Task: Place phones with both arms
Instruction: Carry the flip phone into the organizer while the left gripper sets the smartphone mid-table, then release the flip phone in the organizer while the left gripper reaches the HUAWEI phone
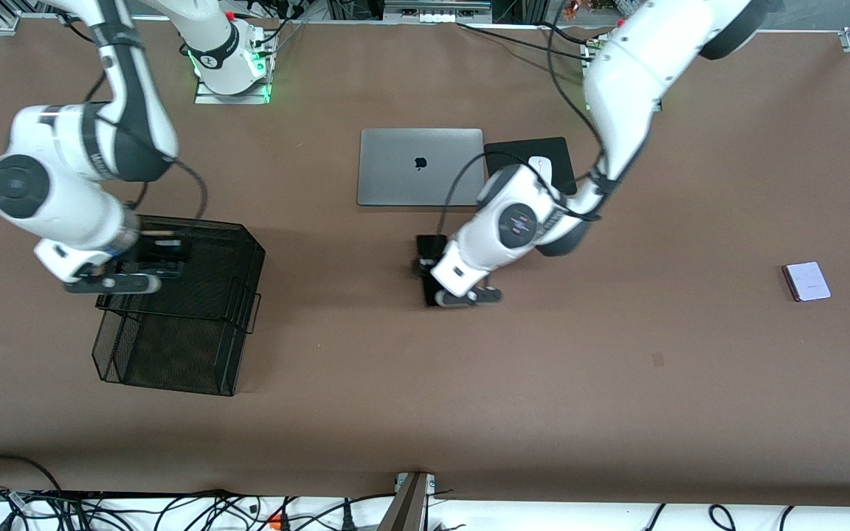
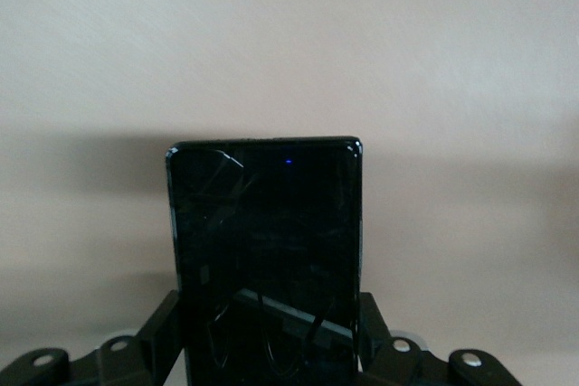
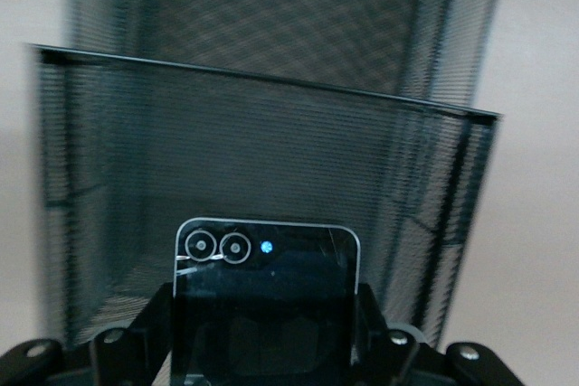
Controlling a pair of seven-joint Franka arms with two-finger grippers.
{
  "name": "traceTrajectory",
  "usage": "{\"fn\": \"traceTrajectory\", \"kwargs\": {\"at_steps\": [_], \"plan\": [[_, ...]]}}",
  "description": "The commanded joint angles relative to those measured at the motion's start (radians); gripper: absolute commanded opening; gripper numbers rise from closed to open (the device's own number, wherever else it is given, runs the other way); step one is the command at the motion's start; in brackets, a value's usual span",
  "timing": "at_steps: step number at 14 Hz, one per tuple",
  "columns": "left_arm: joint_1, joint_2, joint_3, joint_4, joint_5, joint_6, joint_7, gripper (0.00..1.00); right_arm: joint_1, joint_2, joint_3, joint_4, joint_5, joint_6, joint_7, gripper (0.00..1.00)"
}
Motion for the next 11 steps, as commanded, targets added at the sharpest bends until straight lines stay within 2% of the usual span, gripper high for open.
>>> {"fn": "traceTrajectory", "kwargs": {"at_steps": [1, 4, 5, 7, 9, 11], "plan": [[-0.030, 0.000, 0.023, -0.030, -0.004, 0.069, -0.020, 1.00, -0.013, 0.007, -0.028, -0.075, 0.022, 0.101, -0.024, 0.02], [0.015, -0.071, 0.027, -0.055, -0.002, -0.004, -0.024, 1.00, -0.037, 0.056, -0.028, -0.075, 0.050, 0.130, -0.026, 0.04], [0.054, -0.110, 0.030, -0.055, -0.002, -0.095, -0.024, 1.00, -0.040, 0.065, -0.028, -0.071, 0.050, 0.130, -0.027, 0.16], [0.155, -0.173, 0.067, -0.038, 0.028, -0.319, 0.018, 1.00, -0.045, 0.068, -0.028, -0.062, 0.050, 0.129, -0.026, 1.00], [0.277, -0.213, 0.067, -0.038, 0.128, -0.474, 0.139, 1.00, -0.045, 0.067, -0.028, -0.039, 0.048, 0.118, -0.027, 1.00], [0.409, -0.217, 0.072, -0.036, 0.157, -0.588, 0.269, 1.00, -0.044, 0.059, -0.025, -0.002, 0.047, 0.082, -0.030, 1.00]]}}
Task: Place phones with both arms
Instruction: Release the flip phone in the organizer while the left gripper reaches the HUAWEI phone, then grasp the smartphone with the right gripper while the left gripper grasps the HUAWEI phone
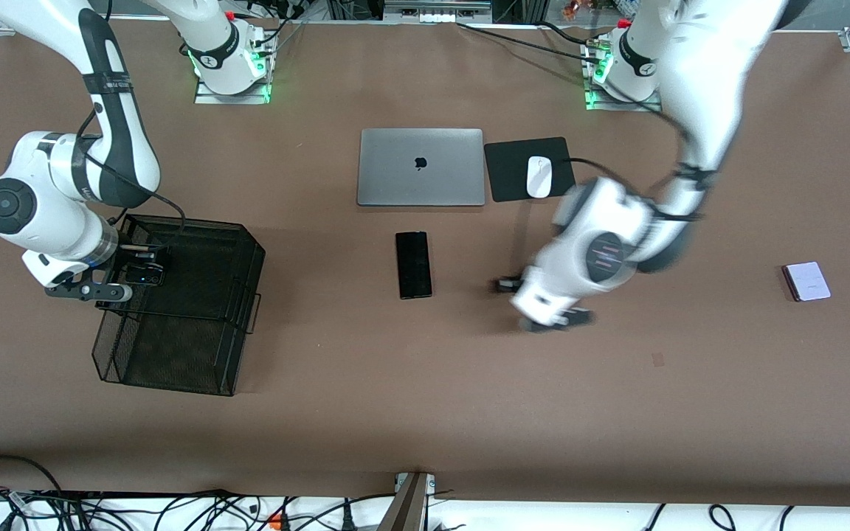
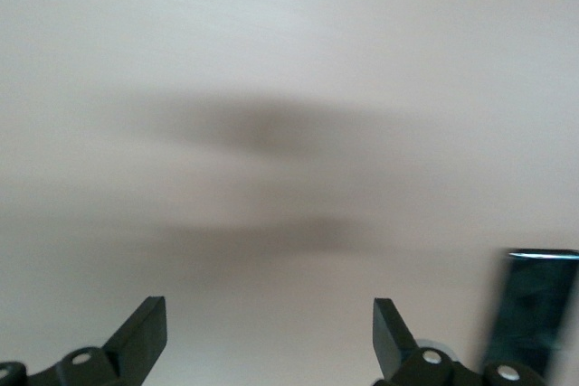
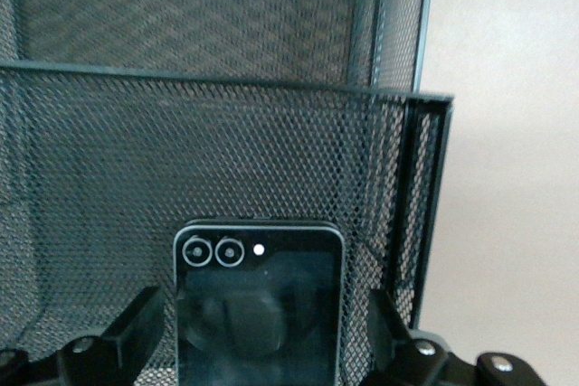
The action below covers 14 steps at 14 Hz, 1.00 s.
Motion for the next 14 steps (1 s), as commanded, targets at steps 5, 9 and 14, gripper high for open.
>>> {"fn": "traceTrajectory", "kwargs": {"at_steps": [5, 9, 14], "plan": [[0.469, -0.012, -0.005, -0.046, 0.178, -0.174, 0.425, 1.00, 0.010, -0.011, 0.055, 0.325, 0.015, -0.383, -0.004, 1.00], [0.674, 0.016, -0.001, -0.049, 0.262, -0.163, 0.519, 1.00, 0.117, -0.010, 0.119, 0.428, 0.018, -0.454, 0.169, 1.00], [0.817, 0.005, 0.001, -0.085, 0.285, 0.031, 0.704, 1.00, 0.338, 0.108, 0.222, 0.522, 0.021, -0.405, 0.551, 1.00]]}}
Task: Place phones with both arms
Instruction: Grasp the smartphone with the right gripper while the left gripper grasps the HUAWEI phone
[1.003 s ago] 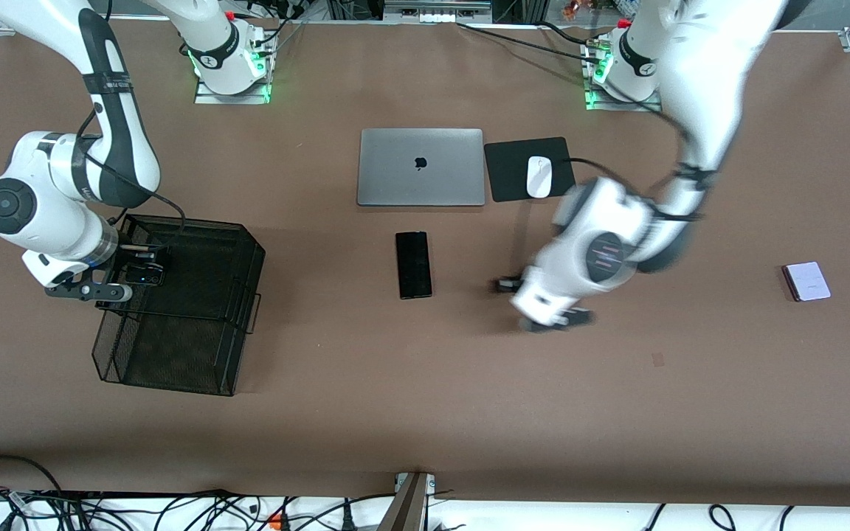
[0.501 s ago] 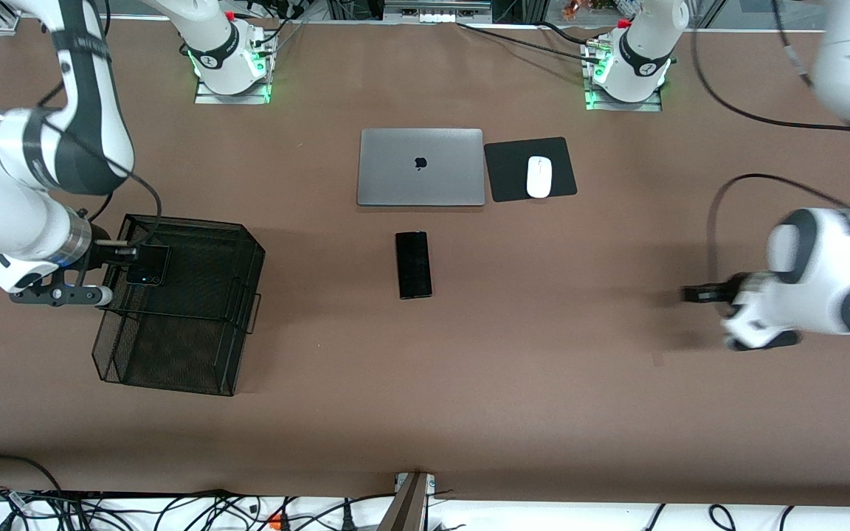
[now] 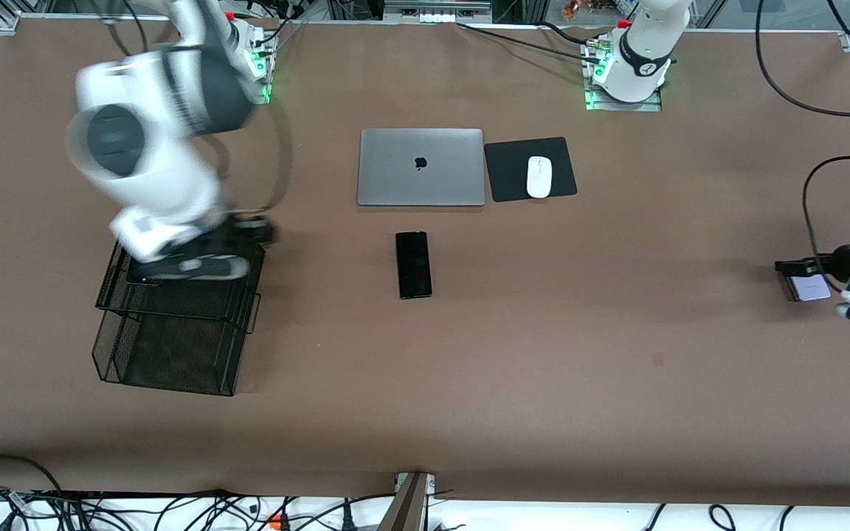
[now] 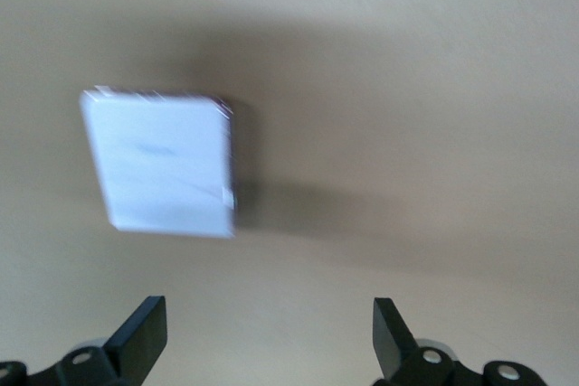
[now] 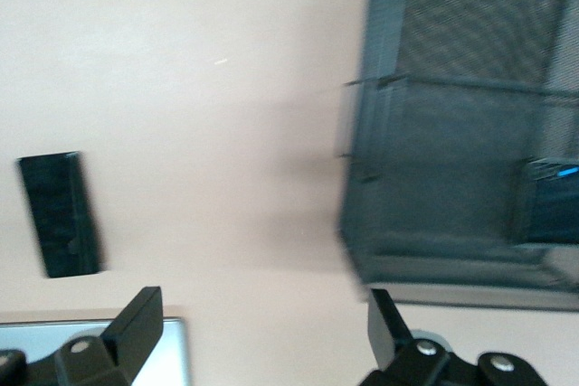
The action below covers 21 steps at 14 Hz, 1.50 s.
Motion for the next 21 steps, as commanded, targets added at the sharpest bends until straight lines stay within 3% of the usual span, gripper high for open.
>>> {"fn": "traceTrajectory", "kwargs": {"at_steps": [1, 4, 8, 13, 21], "plan": [[0.062, -0.018, -0.015, -0.073, 0.060, 0.207, 0.078, 1.00, 0.104, 0.138, 0.029, 0.137, 0.005, 0.026, 0.136, 1.00], [0.148, -0.013, -0.018, -0.222, 0.141, 0.560, 0.108, 1.00, 0.209, 0.284, 0.037, 0.266, 0.014, 0.092, 0.179, 1.00], [0.149, 0.005, -0.022, -0.228, 0.132, 0.567, 0.066, 1.00, 0.232, 0.400, 0.057, 0.259, 0.056, 0.238, 0.170, 1.00], [0.152, 0.011, -0.029, -0.225, 0.115, 0.557, 0.068, 1.00, 0.234, 0.483, 0.066, 0.133, 0.057, 0.504, 0.064, 1.00], [0.154, 0.033, -0.029, -0.225, 0.051, 0.552, 0.079, 1.00, 0.225, 0.526, 0.066, 0.050, 0.057, 0.640, 0.032, 1.00]]}}
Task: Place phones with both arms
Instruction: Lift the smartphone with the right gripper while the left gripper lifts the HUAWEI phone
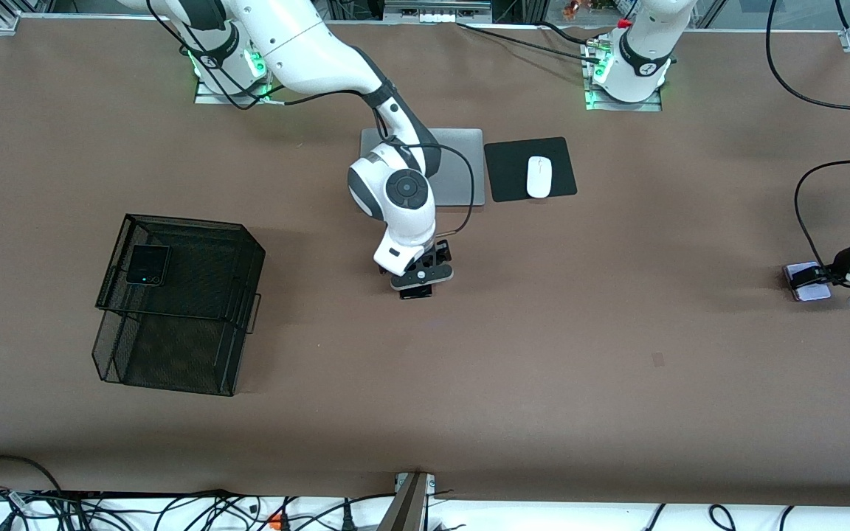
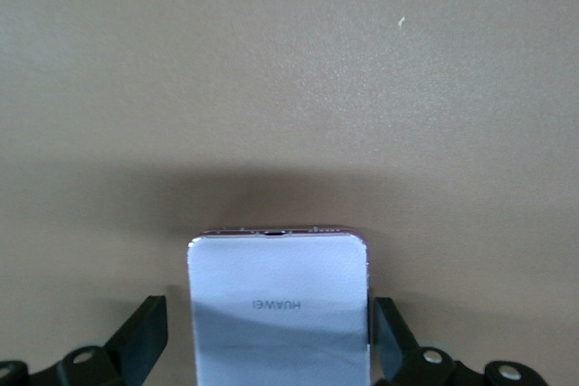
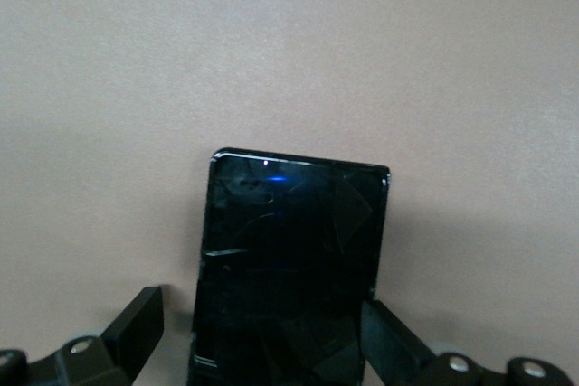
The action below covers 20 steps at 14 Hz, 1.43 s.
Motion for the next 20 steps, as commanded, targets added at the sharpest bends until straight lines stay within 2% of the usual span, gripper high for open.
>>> {"fn": "traceTrajectory", "kwargs": {"at_steps": [1, 2, 3, 4, 5, 6, 7, 8, 10, 13, 14, 15, 16, 17, 20], "plan": [[0.009, -0.001, -0.012, -0.005, -0.034, -0.009, 0.001, 1.00, -0.010, -0.013, 0.010, -0.033, 0.018, 0.026, -0.026, 1.00], [0.011, -0.001, -0.012, -0.005, -0.038, -0.009, 0.001, 1.00, -0.010, -0.013, 0.010, -0.035, 0.019, 0.026, -0.023, 1.00], [0.009, -0.001, -0.012, -0.005, -0.038, -0.009, 0.003, 0.91, -0.010, -0.013, 0.010, -0.035, 0.023, 0.026, -0.023, 1.00], [0.009, -0.001, -0.012, -0.005, -0.038, -0.009, 0.006, 0.72, -0.010, -0.013, 0.010, -0.035, 0.024, 0.026, -0.017, 1.00], [0.008, -0.001, -0.012, -0.005, -0.038, -0.018, 0.006, 0.64, -0.010, -0.013, 0.010, -0.035, 0.024, 0.026, -0.014, 1.00], [0.008, -0.002, -0.012, -0.001, -0.038, -0.044, 0.007, 0.44, -0.010, -0.013, 0.010, -0.035, 0.024, 0.026, -0.010, 1.00], [0.008, -0.004, -0.013, -0.001, -0.038, -0.050, 0.006, 0.38, -0.012, -0.013, 0.010, -0.035, 0.024, 0.026, -0.008, 1.00], [0.005, -0.010, -0.016, 0.002, -0.038, -0.070, 0.006, 0.33, -0.016, -0.013, 0.010, -0.036, 0.027, 0.026, -0.008, 1.00], [0.002, -0.037, -0.050, 0.037, -0.039, -0.179, 0.000, 0.33, -0.022, -0.013, 0.010, -0.041, 0.029, 0.033, -0.002, 1.00], [-0.001, -0.050, -0.146, 0.198, -0.041, -0.508, -0.017, 0.32, -0.022, -0.013, 0.010, -0.041, 0.047, 0.038, 0.015, 0.98], [-0.004, -0.050, -0.185, 0.247, -0.041, -0.600, -0.040, 0.32, -0.022, -0.015, 0.010, -0.041, 0.047, 0.038, 0.012, 0.72], [-0.006, -0.050, -0.223, 0.281, -0.039, -0.677, -0.073, 0.32, -0.022, -0.015, 0.010, -0.041, 0.047, 0.036, 0.012, 0.37], [-0.018, -0.051, -0.258, 0.301, -0.039, -0.737, -0.109, 0.32, -0.021, -0.018, 0.010, -0.041, 0.047, 0.033, 0.009, 0.17], [-0.044, -0.051, -0.278, 0.315, -0.038, -0.783, -0.156, 0.32, -0.019, -0.024, 0.010, -0.038, 0.047, 0.030, 0.000, 0.01], [-0.167, -0.051, -0.309, 0.325, -0.041, -0.826, -0.305, 0.32, -0.024, -0.077, 0.003, -0.029, 0.047, -0.057, -0.003, 0.00]]}}
